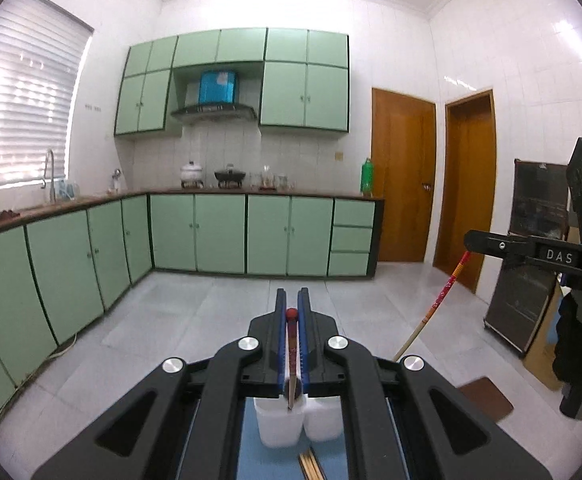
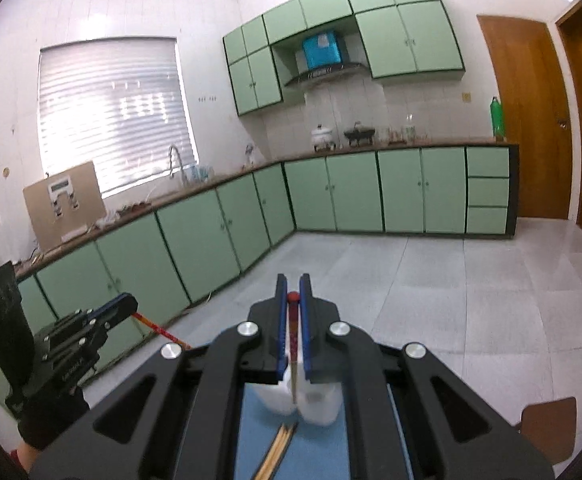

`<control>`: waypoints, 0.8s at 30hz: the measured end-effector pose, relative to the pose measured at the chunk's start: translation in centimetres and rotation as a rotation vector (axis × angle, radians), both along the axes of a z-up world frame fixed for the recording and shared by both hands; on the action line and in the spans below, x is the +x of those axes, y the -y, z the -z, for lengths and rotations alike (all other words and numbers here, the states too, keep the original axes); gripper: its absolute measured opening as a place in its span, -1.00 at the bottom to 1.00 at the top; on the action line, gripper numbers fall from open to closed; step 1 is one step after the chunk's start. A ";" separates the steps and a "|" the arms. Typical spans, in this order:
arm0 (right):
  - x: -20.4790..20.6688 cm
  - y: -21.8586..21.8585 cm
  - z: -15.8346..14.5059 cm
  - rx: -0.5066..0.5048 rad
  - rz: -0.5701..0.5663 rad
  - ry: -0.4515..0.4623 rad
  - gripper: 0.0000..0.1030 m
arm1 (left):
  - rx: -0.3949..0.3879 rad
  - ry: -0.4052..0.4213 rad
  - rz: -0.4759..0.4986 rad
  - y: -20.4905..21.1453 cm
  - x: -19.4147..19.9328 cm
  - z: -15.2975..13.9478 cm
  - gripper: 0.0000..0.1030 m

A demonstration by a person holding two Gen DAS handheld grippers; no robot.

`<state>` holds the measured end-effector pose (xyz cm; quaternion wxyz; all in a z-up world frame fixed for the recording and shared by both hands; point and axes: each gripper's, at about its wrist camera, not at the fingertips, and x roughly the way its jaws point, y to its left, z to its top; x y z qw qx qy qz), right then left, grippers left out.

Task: Organize utensils
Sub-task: 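Carry both red chopsticks to the white holder and open both tools inside it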

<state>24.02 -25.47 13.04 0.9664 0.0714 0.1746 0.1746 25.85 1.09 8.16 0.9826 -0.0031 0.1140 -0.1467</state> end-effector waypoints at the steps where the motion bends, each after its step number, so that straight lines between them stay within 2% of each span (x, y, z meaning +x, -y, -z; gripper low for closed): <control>1: 0.8 -0.1 -0.1 -0.002 0.011 0.010 -0.90 | 0.005 0.002 -0.005 0.2 0.6 0.0 -0.90; 4: 3.0 -0.8 0.9 -0.021 0.041 0.009 -0.90 | 0.026 -0.002 -0.018 1.3 2.6 0.9 -0.90; 8: 6.0 -2.0 3.7 -0.064 0.060 -0.043 -0.90 | 0.045 -0.064 -0.018 2.0 5.4 3.4 -0.89; 13: 7.6 -3.0 7.2 -0.089 0.048 -0.111 -0.87 | 0.052 -0.136 -0.017 2.2 7.2 5.6 -0.89; 15: 7.4 -3.4 7.8 -0.089 0.060 -0.114 -0.67 | 0.057 -0.143 -0.023 2.1 7.2 5.9 -0.83; 16: 7.2 -3.1 7.9 -0.091 0.071 -0.106 -0.50 | 0.058 -0.145 -0.023 2.0 7.0 5.9 -0.78; 18: 6.3 -2.9 7.9 -0.093 0.090 -0.085 -0.29 | 0.055 -0.146 -0.026 1.7 6.7 5.9 -0.51; 20: 5.4 -2.4 8.0 -0.096 0.111 -0.071 -0.05 | 0.052 -0.141 -0.029 1.4 6.0 5.6 -0.39; 21: 4.9 -2.1 7.9 -0.098 0.122 -0.064 0.00 | 0.050 -0.139 -0.033 1.2 5.5 5.6 -0.27; 23: 3.9 -1.6 8.1 -0.105 0.144 -0.055 0.32 | 0.038 -0.136 -0.037 0.9 4.7 5.6 -0.11; 24: 3.3 -1.3 8.3 -0.111 0.159 -0.052 0.42 | 0.036 -0.135 -0.039 0.7 4.1 5.7 -0.01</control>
